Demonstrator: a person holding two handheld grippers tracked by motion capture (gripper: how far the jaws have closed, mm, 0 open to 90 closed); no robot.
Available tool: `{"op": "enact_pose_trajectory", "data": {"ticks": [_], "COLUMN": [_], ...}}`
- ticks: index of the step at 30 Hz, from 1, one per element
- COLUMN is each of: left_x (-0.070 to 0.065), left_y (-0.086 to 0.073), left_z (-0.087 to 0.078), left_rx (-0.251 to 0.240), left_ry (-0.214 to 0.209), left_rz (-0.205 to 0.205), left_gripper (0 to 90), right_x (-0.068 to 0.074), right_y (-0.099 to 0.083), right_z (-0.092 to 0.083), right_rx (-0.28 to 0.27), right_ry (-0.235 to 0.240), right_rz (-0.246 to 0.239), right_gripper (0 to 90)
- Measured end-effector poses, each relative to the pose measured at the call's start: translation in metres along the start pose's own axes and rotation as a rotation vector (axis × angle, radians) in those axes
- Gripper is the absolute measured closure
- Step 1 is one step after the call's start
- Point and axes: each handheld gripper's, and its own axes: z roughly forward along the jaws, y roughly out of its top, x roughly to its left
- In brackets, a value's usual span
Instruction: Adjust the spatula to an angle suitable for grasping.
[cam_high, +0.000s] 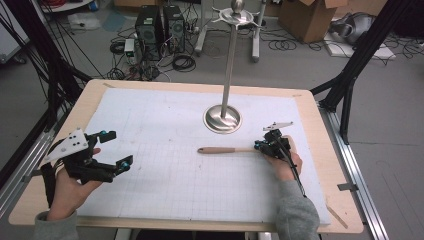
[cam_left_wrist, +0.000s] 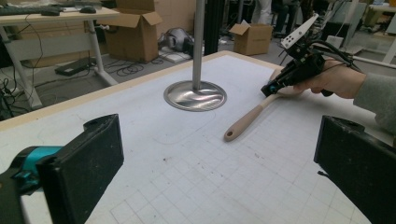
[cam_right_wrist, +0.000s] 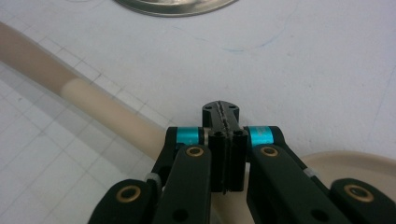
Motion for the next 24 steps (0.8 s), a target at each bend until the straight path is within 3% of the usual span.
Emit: {"op": "enact_pose_trajectory", "data": {"ticks": [10, 24], "left_x": [0.000, -0.003], "left_y": [0.001, 0.002], "left_z": [0.000, 0.007], "left_rx": [-0.004, 0.002], "left_ry": [0.000, -0.012], "left_rz": [0.001, 0.004], "left_gripper": [1.8, 1.8], "right_x": [0.005, 0.013], "right_y": [-0.009, -0.036], "right_z": [-0.013, -0.036], "right_rx": [0.045, 0.028], "right_ry": [-0.009, 0.003], "right_rz": [-0.006, -0.014], "right_gripper": [90.0, 90.0]}}
